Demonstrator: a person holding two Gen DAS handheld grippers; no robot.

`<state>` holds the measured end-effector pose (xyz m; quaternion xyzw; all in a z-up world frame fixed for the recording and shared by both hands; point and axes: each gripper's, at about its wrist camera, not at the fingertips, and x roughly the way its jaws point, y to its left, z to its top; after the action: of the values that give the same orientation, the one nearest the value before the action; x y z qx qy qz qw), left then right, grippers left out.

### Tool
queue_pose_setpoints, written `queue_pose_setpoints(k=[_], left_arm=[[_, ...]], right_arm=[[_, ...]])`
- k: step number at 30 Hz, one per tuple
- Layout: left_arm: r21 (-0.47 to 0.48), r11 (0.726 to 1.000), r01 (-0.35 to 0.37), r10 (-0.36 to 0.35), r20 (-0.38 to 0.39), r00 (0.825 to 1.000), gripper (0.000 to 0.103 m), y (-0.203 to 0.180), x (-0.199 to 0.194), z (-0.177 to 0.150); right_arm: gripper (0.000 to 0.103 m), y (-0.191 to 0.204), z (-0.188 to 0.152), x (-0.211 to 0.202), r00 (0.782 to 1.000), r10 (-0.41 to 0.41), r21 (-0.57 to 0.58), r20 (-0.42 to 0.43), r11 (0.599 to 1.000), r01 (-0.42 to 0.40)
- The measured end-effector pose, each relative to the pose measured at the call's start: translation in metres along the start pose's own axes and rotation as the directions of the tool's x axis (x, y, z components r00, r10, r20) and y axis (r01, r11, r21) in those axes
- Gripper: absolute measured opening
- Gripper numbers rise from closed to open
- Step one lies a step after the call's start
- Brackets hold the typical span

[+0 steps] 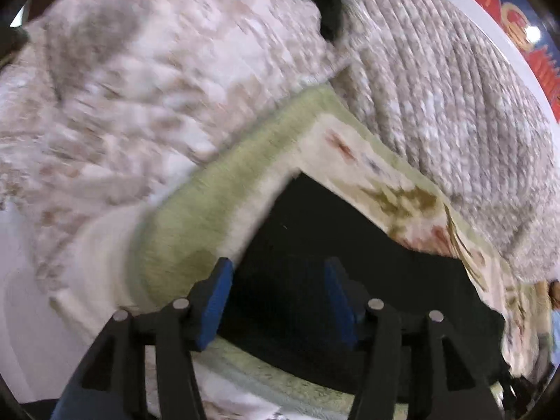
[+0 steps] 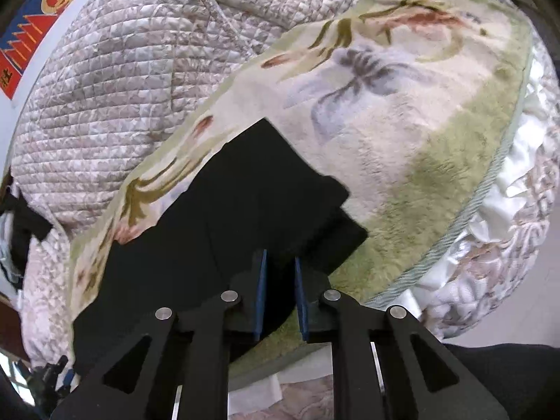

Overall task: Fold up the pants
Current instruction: 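Smooth the folded black pants with both grippers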

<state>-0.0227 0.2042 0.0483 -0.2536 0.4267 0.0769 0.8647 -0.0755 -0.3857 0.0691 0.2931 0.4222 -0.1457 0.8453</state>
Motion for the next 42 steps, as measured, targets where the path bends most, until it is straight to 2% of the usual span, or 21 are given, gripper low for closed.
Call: queue_pose_setpoints(k=[2,5,6,8,10,11,13,18,19,21,22,24,26,29,30,31,32,34,37,39,42], left_arm=[[0.002,0.999,0.054,-0.054,-0.022,0.998,0.036,-0.004,-0.001,-0.003],[0.016,0.989,0.148,-0.148,-0.004,0.989,0.024,-0.011,-0.022,-0.006],[0.021,0.987,0.157,-0.158,0.015,0.987,0.023,-0.012,-0.03,-0.006],[0.05,0.991,0.122,-0.126,0.083,0.989,0.023,-0.014,-0.05,-0.004],[0.062,0.998,-0.028,0.019,0.14,0.99,0.023,-0.016,-0.061,-0.002],[0.059,0.996,-0.069,0.059,0.158,0.986,0.022,-0.015,-0.063,-0.001],[0.04,0.997,-0.07,0.064,0.135,0.989,0.022,-0.014,-0.058,0.001],[0.071,0.997,0.037,-0.036,-0.016,0.999,0.024,-0.031,-0.024,-0.012],[0.089,0.995,0.035,-0.03,-0.06,0.998,0.024,-0.035,-0.014,-0.018],[0.097,0.995,-0.001,0.018,-0.171,0.985,0.023,-0.036,0.008,-0.036],[0.105,0.994,0.001,0.017,-0.166,0.986,0.023,-0.036,0.007,-0.042],[0.142,0.99,-0.025,0.047,-0.152,0.987,0.024,-0.042,-0.003,-0.044],[0.15,0.989,0.006,0.016,-0.144,0.989,0.024,-0.054,-0.009,-0.031],[0.23,0.973,-0.001,0.016,-0.066,0.998,0.025,-0.088,-0.007,0.003],[0.249,0.968,0.038,-0.029,-0.041,0.999,0.027,-0.1,-0.003,0.012],[0.275,0.959,0.067,-0.063,-0.024,0.998,0.037,-0.109,0.006,0.017],[0.283,0.958,0.05,-0.044,-0.028,0.999,0.04,-0.116,0.02,0.021],[0.306,0.951,0.03,-0.007,-0.075,0.997,0.04,-0.123,0.052,0.024],[0.325,0.943,-0.078,0.118,-0.105,0.987,0.039,-0.113,0.086,0.019],[0.316,0.947,-0.064,0.089,-0.065,0.994,0.04,-0.109,0.08,0.017],[0.311,0.946,-0.086,0.098,-0.023,0.995,0.04,-0.107,0.066,0.014]], right_arm=[[0.016,-0.002,0.002,-0.003,1.0,-0.01,0.012,0.013,1.0,0.01],[0.017,-0.003,0.004,-0.01,0.998,-0.038,0.02,0.042,0.999,0.037],[0.017,-0.003,0.005,-0.015,0.996,-0.062,0.017,0.068,0.998,0.061],[0.017,-0.001,0.007,-0.025,0.988,-0.099,0.003,0.121,0.995,0.1],[0.017,0.0,0.009,-0.031,0.98,-0.129,-0.011,0.152,0.991,0.132],[0.018,0.003,0.01,-0.032,0.979,-0.128,-0.027,0.161,0.991,0.134],[0.019,0.01,0.012,-0.031,0.982,-0.113,-0.058,0.152,0.991,0.123],[0.022,0.049,0.003,-0.005,0.998,0.002,-0.225,0.059,0.974,0.012],[0.028,0.053,-0.002,0.008,1.0,-0.02,-0.25,0.011,0.968,0.022],[0.028,0.048,-0.014,0.032,0.992,-0.09,-0.267,-0.093,0.962,0.062],[0.028,0.043,-0.019,0.034,0.991,-0.073,-0.254,-0.11,0.966,0.043],[0.028,0.042,-0.019,0.024,0.994,-0.069,-0.274,-0.08,0.961,0.045],[0.028,0.049,-0.008,0.025,0.995,-0.041,-0.283,-0.092,0.959,0.013],[0.03,0.083,0.023,0.037,0.996,0.021,-0.352,-0.085,0.935,-0.049],[0.032,0.092,0.029,0.04,0.994,0.064,-0.365,-0.093,0.926,-0.094],[0.042,0.104,0.035,0.049,0.991,0.1,-0.403,-0.085,0.907,-0.126],[0.047,0.114,0.038,0.06,0.995,0.069,-0.441,-0.066,0.893,-0.091],[0.047,0.125,0.043,0.089,0.995,0.024,-0.487,-0.098,0.87,-0.069],[0.044,0.116,0.048,0.114,0.992,-0.057,-0.478,-0.112,0.879,-0.003],[0.036,0.103,0.051,0.115,0.993,-0.028,-0.418,-0.118,0.908,-0.024],[0.036,0.113,0.043,0.097,0.999,-0.048,-0.461,-0.01,0.887,0.038]])
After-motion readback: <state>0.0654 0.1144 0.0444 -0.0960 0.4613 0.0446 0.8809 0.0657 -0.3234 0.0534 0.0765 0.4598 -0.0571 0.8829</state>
